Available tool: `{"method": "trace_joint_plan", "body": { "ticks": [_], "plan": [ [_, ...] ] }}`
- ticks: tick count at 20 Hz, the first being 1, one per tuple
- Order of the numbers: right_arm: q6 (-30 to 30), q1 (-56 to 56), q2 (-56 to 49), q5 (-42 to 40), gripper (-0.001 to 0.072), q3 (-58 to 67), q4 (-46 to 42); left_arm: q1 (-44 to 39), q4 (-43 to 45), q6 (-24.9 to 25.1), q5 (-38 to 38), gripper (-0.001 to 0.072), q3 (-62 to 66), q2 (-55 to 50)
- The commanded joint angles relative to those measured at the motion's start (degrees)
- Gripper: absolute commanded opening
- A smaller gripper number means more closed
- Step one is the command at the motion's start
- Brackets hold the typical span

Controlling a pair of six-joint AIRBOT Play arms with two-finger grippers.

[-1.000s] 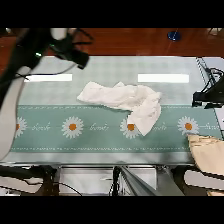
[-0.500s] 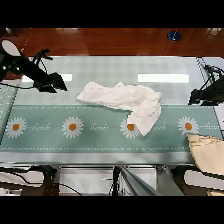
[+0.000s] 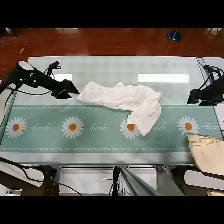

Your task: Fold the shirts.

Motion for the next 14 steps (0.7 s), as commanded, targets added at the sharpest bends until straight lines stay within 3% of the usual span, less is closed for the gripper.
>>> {"method": "trace_joint_plan", "body": {
  "ticks": [1, 5, 6, 8, 13, 14],
  "plan": [
    [-0.02, -0.02, 0.04, 0.17, 0.0601, 0.04, 2.12, 0.04, -4.46, 0.76, 3.45, 0.0667, -0.22, -3.30],
    [0.31, -0.02, 0.04, 0.07, 0.0601, 0.04, 2.14, -1.40, -4.44, 0.76, 5.66, 0.0665, -0.11, -4.59],
    [0.46, -0.02, 0.04, 0.07, 0.0601, 0.04, 2.14, -2.16, -4.46, 0.76, 5.95, 0.0647, -0.11, -4.87],
    [0.83, -0.02, 0.04, 0.09, 0.0601, 0.04, 2.34, -4.39, -4.68, 0.81, 6.49, 0.0507, 0.17, -5.35],
    [0.92, -0.02, 0.04, 0.28, 0.0601, 0.04, 3.43, -10.84, -4.70, -1.29, 6.49, 0.0482, 4.07, -7.65],
    [0.90, -0.02, 0.04, 0.33, 0.0601, 0.04, 3.72, -11.76, -4.72, -1.64, 6.32, 0.0267, 5.05, -8.37]
  ]
}}
